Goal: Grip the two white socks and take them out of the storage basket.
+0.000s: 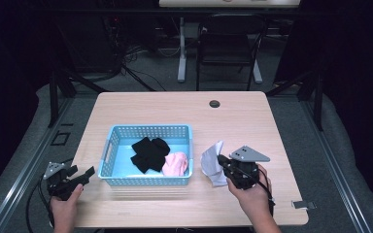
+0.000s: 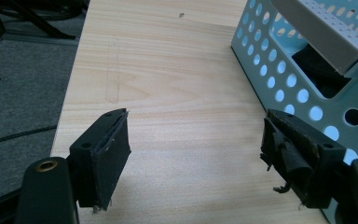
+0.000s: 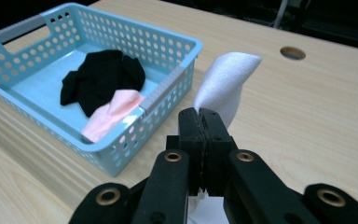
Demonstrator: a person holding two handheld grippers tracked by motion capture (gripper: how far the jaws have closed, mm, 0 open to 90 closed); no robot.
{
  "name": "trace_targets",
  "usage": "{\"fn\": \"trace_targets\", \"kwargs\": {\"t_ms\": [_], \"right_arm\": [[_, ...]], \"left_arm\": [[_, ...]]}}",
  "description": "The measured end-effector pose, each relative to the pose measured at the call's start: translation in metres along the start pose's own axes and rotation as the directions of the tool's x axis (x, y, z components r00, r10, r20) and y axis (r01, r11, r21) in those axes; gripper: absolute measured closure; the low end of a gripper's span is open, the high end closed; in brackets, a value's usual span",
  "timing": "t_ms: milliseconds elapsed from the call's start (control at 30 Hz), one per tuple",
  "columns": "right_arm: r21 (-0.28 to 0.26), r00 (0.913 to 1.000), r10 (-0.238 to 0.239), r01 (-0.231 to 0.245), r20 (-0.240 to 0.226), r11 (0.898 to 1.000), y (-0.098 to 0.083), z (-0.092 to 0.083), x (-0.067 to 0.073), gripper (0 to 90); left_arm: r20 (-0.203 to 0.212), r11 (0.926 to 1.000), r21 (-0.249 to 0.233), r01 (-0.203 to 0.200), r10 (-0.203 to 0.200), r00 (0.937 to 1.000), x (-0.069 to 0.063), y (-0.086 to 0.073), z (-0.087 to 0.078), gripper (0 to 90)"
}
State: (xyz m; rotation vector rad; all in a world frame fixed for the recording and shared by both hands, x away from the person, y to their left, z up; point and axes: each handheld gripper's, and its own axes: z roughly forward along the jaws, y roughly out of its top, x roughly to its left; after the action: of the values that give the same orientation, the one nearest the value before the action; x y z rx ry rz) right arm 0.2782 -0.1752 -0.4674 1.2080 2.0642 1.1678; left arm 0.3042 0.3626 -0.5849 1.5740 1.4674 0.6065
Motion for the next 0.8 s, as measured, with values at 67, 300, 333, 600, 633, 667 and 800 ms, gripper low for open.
{"fn": "trace_targets", "kwargs": {"t_ms": [67, 300, 333, 600, 633, 667, 800], "right_arm": [[0.011, 1.0000, 0.005, -0.006, 0.007, 1.000, -0.006, 0.003, -0.003, 89.0], [0.049, 0.9970, 0.061, -0.063, 0.048, 0.997, -0.026, 0.011, -0.019, 88.9], [0.052, 0.9956, 0.073, -0.076, 0.058, 0.996, -0.030, 0.012, -0.022, 88.9], [0.093, 0.9768, 0.180, -0.191, 0.116, 0.977, -0.057, 0.020, -0.049, 88.6], [0.092, 0.9745, 0.188, -0.200, 0.122, 0.975, -0.059, 0.021, -0.052, 88.5], [0.095, 0.9713, 0.200, -0.213, 0.128, 0.972, -0.061, 0.022, -0.055, 88.5], [0.108, 0.9618, 0.231, -0.248, 0.147, 0.963, -0.067, 0.022, -0.062, 87.7]], "left_arm": [[0.000, 1.0000, 0.001, -0.001, 0.001, 1.0000, 0.000, 0.000, 0.000, 23.3], [-0.001, 1.0000, 0.002, -0.003, 0.003, 1.0000, 0.000, 0.000, 0.000, 23.4], [0.000, 0.9999, 0.010, -0.005, 0.005, 1.0000, 0.000, 0.000, 0.000, 23.4], [0.000, 0.9999, 0.010, -0.006, 0.006, 1.0000, 0.000, 0.000, 0.000, 23.4], [0.000, 0.9999, 0.009, -0.006, 0.006, 1.0000, -0.001, 0.000, 0.000, 23.4], [0.000, 0.9999, 0.009, -0.007, 0.007, 1.0000, -0.001, 0.000, 0.000, 23.3], [0.003, 0.9999, 0.008, -0.006, 0.006, 1.0000, 0.000, 0.000, 0.000, 23.4]]}}
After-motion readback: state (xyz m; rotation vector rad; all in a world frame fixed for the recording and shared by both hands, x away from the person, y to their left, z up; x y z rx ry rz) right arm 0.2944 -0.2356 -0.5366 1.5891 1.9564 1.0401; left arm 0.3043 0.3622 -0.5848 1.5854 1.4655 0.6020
